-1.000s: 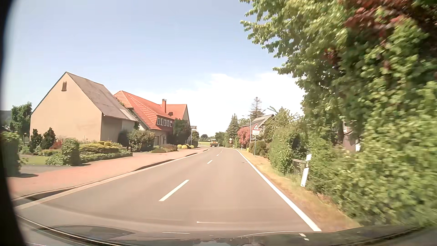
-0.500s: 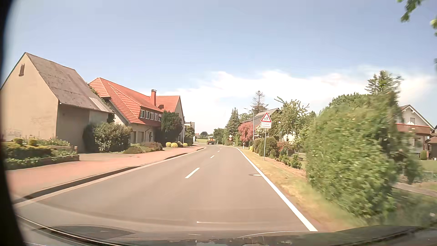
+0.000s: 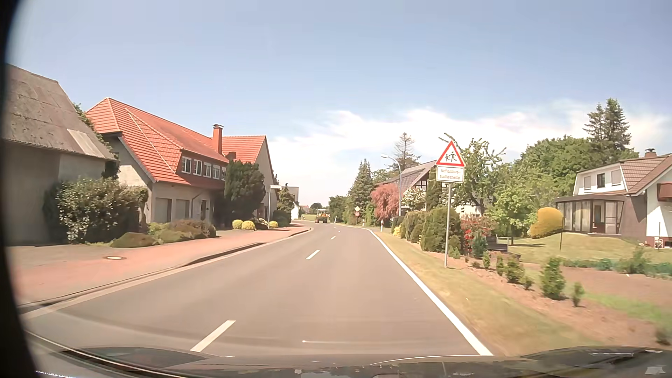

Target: Follow the waypoints while adhering to traffic rules and regulations

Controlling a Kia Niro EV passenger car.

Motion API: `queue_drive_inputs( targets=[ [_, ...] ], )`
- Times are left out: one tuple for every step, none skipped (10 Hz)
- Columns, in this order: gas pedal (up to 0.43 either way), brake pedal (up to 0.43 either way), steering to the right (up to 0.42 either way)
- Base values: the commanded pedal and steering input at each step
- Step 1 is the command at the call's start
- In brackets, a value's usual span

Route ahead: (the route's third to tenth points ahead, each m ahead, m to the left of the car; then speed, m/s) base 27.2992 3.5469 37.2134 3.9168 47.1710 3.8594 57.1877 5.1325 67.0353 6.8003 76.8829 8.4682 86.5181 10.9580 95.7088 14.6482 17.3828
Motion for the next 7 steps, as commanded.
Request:
queue_drive_inputs(
  targets=[
    [0.000, 0.000, 0.000],
    [0.000, 0.000, 0.000],
    [0.000, 0.000, 0.000],
    [0.000, 0.000, 0.000],
    [0.000, 0.000, 0.000],
    [0.000, 0.000, 0.000],
    [0.000, 0.000, 0.000]
  ],
)
